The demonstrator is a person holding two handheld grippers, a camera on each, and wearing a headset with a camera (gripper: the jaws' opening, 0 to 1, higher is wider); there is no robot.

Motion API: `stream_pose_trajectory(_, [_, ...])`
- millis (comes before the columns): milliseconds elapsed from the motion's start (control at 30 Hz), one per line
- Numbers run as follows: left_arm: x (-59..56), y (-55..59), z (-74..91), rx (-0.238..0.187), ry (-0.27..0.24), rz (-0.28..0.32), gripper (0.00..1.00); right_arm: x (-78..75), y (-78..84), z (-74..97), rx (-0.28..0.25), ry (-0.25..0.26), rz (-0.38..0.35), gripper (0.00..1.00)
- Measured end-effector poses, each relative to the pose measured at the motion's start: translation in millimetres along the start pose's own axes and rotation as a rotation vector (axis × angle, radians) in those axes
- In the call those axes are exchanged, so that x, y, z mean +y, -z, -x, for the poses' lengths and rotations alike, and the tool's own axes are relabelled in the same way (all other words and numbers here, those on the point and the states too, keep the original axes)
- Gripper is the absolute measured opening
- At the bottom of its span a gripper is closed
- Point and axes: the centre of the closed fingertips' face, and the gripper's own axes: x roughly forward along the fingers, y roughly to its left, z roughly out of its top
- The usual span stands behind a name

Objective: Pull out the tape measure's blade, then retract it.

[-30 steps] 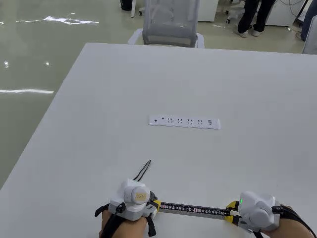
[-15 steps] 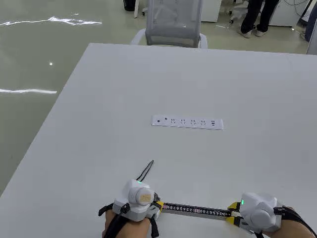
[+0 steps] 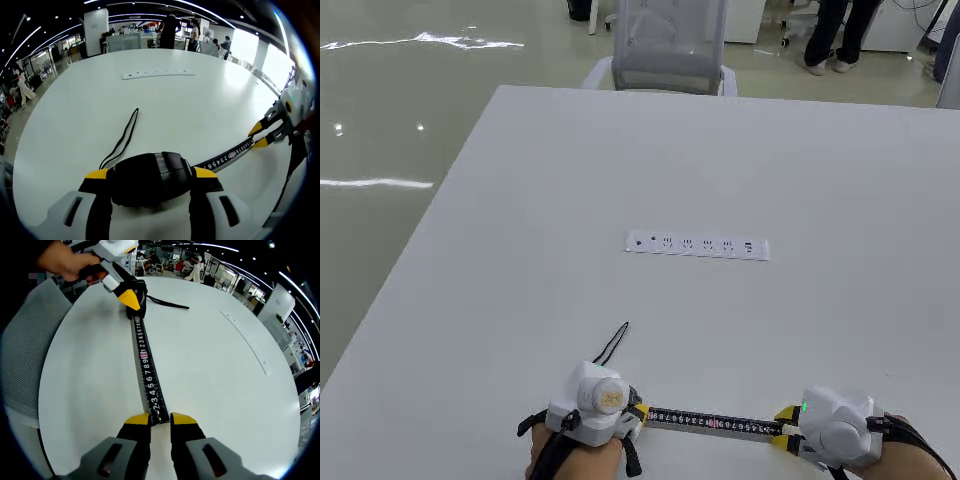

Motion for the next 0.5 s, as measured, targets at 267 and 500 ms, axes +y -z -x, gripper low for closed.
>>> stream_pose_trajectory(267, [-0.3,-0.2,0.0,0.006,0.003,-0.009,0.59,-0.2,-3.5,-1.6,-0.003,0.000,0.008,0.13])
stream_pose_trajectory(500, [-0.4,-0.4,0.4,-0.001,0.002,-0.010,0.59,0.7,-6.7,-4.2,-0.005,-0.003,0.008,0.13])
